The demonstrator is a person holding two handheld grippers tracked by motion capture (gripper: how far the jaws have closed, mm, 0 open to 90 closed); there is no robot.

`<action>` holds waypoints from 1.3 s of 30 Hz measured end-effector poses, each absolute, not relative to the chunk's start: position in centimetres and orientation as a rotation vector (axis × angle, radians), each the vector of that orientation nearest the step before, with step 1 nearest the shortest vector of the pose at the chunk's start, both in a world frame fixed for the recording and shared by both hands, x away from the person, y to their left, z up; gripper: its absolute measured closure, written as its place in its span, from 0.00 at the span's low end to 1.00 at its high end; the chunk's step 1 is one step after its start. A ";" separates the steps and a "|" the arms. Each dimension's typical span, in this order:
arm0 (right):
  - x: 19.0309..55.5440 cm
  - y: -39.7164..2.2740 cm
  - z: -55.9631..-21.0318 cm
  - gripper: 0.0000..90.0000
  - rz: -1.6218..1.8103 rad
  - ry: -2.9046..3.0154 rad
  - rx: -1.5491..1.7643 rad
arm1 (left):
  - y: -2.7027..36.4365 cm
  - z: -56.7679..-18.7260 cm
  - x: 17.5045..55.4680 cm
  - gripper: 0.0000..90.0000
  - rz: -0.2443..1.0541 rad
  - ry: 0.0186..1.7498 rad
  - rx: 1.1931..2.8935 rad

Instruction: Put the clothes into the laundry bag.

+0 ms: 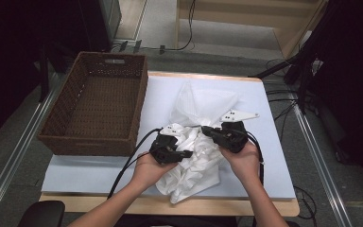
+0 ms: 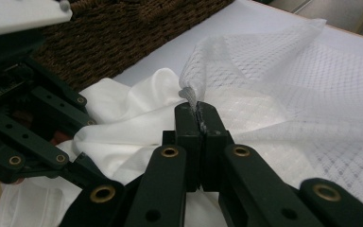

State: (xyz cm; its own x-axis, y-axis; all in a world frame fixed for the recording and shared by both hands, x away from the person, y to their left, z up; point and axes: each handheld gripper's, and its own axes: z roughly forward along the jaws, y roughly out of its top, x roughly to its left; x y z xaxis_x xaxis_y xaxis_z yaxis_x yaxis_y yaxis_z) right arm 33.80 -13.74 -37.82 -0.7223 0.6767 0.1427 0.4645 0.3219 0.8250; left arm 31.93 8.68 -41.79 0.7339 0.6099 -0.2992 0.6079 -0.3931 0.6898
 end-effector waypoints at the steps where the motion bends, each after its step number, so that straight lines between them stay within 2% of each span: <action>1: 33.8 -13.6 -37.8 1.00 1.351 2.361 1.036 | 8.3 -41.4 32.0 0.84 0.001 0.917 2.097; 11: 33.6 -13.8 -37.5 1.00 1.363 2.358 1.039 | 6.1 -40.5 34.0 0.84 0.008 1.004 2.044; 19: 33.4 -14.7 -37.6 1.00 1.361 2.363 1.051 | 8.8 -39.8 36.2 0.85 -0.028 1.125 1.867; 28: 33.7 -14.3 -37.8 1.00 1.359 2.378 1.054 | 6.7 -41.3 36.4 0.85 0.007 1.092 1.952; 30: 33.8 -14.3 -37.8 1.00 1.363 2.386 1.068 | 6.0 -41.9 36.7 0.84 0.031 1.063 2.013; 32: 33.8 -14.1 -37.9 1.00 1.353 2.395 1.059 | 5.3 -42.7 36.9 0.83 0.055 1.024 2.076; 35: 33.8 -14.1 -38.0 1.00 1.338 2.392 1.059 | 5.6 -42.6 37.0 0.79 0.013 1.026 2.065; 39: 34.0 -14.7 -38.2 1.00 1.344 2.379 1.081 | 7.3 -41.0 36.2 0.63 -0.039 1.005 2.050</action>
